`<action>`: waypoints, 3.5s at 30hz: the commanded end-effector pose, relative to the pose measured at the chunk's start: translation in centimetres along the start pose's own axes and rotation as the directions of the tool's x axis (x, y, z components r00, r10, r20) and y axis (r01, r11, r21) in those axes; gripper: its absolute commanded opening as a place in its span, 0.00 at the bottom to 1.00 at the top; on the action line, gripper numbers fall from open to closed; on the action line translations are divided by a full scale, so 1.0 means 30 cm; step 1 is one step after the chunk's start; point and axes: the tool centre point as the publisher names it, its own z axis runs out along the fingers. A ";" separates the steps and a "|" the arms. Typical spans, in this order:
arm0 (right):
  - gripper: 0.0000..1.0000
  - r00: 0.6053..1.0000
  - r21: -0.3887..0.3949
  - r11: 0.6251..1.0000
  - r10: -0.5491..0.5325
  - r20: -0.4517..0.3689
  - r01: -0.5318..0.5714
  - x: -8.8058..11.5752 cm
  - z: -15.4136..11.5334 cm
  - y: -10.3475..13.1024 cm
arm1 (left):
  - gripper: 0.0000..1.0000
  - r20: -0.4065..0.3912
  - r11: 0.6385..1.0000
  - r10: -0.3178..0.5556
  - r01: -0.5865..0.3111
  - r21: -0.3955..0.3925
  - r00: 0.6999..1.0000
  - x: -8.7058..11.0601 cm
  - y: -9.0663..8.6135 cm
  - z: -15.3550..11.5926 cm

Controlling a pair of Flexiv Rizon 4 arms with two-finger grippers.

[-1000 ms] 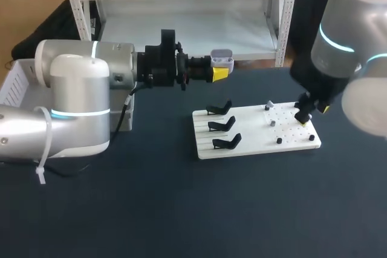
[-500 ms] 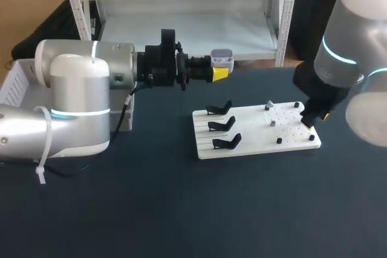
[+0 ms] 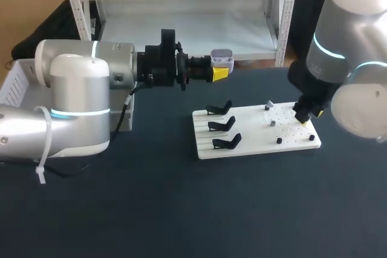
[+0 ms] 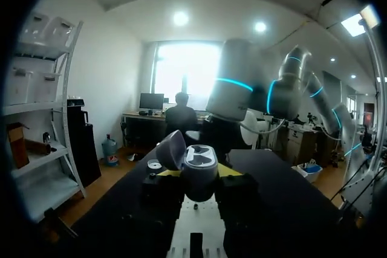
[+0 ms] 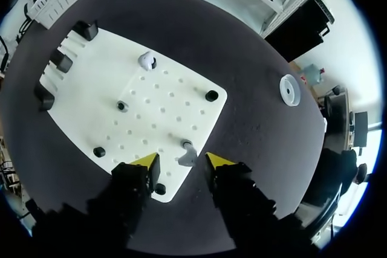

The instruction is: Pick up each earbud case from the left stands, insert the matching earbuds, close the lid, and place the case in the box.

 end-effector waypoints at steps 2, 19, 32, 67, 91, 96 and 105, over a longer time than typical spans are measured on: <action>0.43 1.000 0.003 1.000 0.005 -0.010 -0.005 -0.016 0.010 0.003 | 0.00 0.003 1.000 0.001 -0.001 -0.001 1.000 0.002 0.000 0.000; 0.41 0.996 0.011 0.997 0.080 -0.026 -0.079 0.011 0.009 0.006 | 0.00 0.003 1.000 0.001 -0.001 -0.001 1.000 0.002 0.000 0.000; 0.38 0.995 0.013 0.996 0.087 -0.040 -0.087 0.009 0.024 -0.014 | 0.00 0.003 1.000 0.001 -0.001 -0.001 1.000 0.002 0.000 0.000; 0.00 0.993 0.012 1.000 0.023 -0.118 -0.022 -0.084 -0.552 0.119 | 0.00 0.003 1.000 0.001 -0.001 -0.001 1.000 0.002 0.000 0.000; 0.00 0.869 -0.006 0.920 0.368 -0.332 -0.392 -0.161 -0.690 0.178 | 0.00 0.003 1.000 0.001 -0.001 -0.001 1.000 0.002 0.000 0.000; 0.00 0.433 0.114 0.528 0.787 -0.440 -0.842 -0.108 -0.706 0.239 | 0.00 0.003 1.000 0.001 -0.001 -0.001 1.000 0.002 0.000 0.000; 0.00 0.226 0.236 0.328 0.900 -0.372 -0.915 -0.105 -0.765 0.333 | 0.00 0.003 1.000 0.001 -0.001 -0.001 1.000 0.002 0.000 0.000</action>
